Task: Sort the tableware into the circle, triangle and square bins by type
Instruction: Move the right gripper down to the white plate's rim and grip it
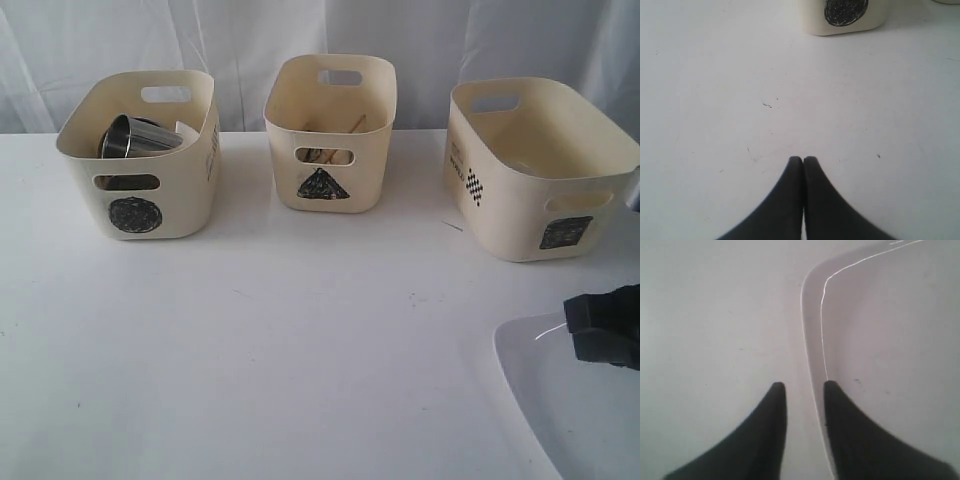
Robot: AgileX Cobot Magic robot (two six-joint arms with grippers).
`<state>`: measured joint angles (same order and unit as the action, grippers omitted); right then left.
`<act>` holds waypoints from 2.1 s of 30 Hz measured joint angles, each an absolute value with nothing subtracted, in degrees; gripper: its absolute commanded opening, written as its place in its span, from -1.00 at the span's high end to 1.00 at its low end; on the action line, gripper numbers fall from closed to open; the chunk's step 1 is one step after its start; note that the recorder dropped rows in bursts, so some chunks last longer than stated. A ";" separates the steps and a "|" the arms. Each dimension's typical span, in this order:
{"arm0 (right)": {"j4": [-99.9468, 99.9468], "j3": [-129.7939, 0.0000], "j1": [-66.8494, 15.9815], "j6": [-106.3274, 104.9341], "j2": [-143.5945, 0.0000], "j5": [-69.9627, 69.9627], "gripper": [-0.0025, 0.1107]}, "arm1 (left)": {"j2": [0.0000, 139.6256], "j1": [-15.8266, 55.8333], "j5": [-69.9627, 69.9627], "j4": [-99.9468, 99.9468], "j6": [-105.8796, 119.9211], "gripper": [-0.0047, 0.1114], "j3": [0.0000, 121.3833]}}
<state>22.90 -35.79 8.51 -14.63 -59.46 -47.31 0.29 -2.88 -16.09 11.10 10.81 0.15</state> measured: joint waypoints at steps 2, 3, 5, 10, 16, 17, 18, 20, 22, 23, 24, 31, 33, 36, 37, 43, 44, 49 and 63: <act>22.00 -35.79 8.51 -13.50 -59.46 -46.78 -0.17 | 0.29 -2.88 -16.09 11.10 10.81 0.92 0.15; 21.20 -35.79 8.51 -11.89 -59.46 -46.33 -0.19 | 0.29 -2.88 -16.09 11.10 10.81 0.92 0.15; 17.87 -35.79 8.51 -6.28 -59.46 -45.56 -0.17 | 0.29 -2.88 -16.09 11.10 10.81 0.92 0.15; -0.78 -35.89 8.87 14.94 -61.74 -45.75 -0.14 | 0.29 -2.88 -16.09 11.10 10.81 0.92 0.15; -17.12 -40.19 15.42 23.00 -72.28 -54.41 -0.14 | 0.29 -2.88 -16.09 11.10 10.81 0.92 0.15; -17.72 -41.04 16.74 23.34 -74.12 -55.92 -0.14 | 0.29 -2.88 -16.09 11.10 10.81 0.92 0.15; -18.02 -41.58 17.69 23.56 -75.43 -56.84 -0.14 | 0.29 -2.88 -16.09 11.10 10.81 0.92 0.15; -17.96 -42.26 19.30 23.91 -78.01 -58.59 -0.14 | 0.29 -2.88 -16.09 11.10 10.81 0.92 0.15; -16.53 -42.24 19.85 23.74 -79.56 -59.64 -0.14 | 0.29 -2.88 -16.09 11.10 10.81 0.92 0.15; -15.76 -42.24 19.99 23.20 -80.14 -60.27 -0.14 | 0.29 -2.88 -16.09 11.10 10.81 0.92 0.15; -15.27 -42.24 20.08 22.79 -80.45 -60.46 -0.14 | 0.29 -2.88 -16.09 11.10 10.81 0.92 0.15; -15.26 -42.24 25.78 23.63 -80.56 -62.94 -0.14 | 0.29 -2.88 -16.09 11.10 10.81 0.92 0.15; -13.03 -42.24 29.71 22.20 -80.56 -62.67 -0.14 | 0.29 -2.88 -16.09 11.10 10.81 0.92 0.15; -3.53 -42.24 34.57 13.99 -80.94 -60.91 -0.14 | 0.29 -2.88 -16.09 11.10 10.81 0.92 0.15; -0.51 -42.24 35.63 11.39 -81.37 -60.42 -0.14 | 0.29 -2.88 -16.09 11.10 10.81 0.92 0.15; 5.45 -42.24 43.31 5.04 -84.93 -58.45 -0.14 | 0.29 -2.88 -16.09 11.10 10.81 0.92 0.15; 4.87 -42.24 44.64 5.04 -85.18 -58.00 -0.14 | 0.29 -2.88 -16.09 11.10 10.81 0.92 0.15; 4.47 -42.24 49.00 5.04 -85.30 -56.26 -0.14 | 0.29 -2.88 -16.09 11.10 10.81 0.92 0.15; 9.30 -42.37 50.31 -1.94 -95.44 -49.76 -0.14 | 0.29 -2.88 -16.09 11.10 10.81 0.92 0.15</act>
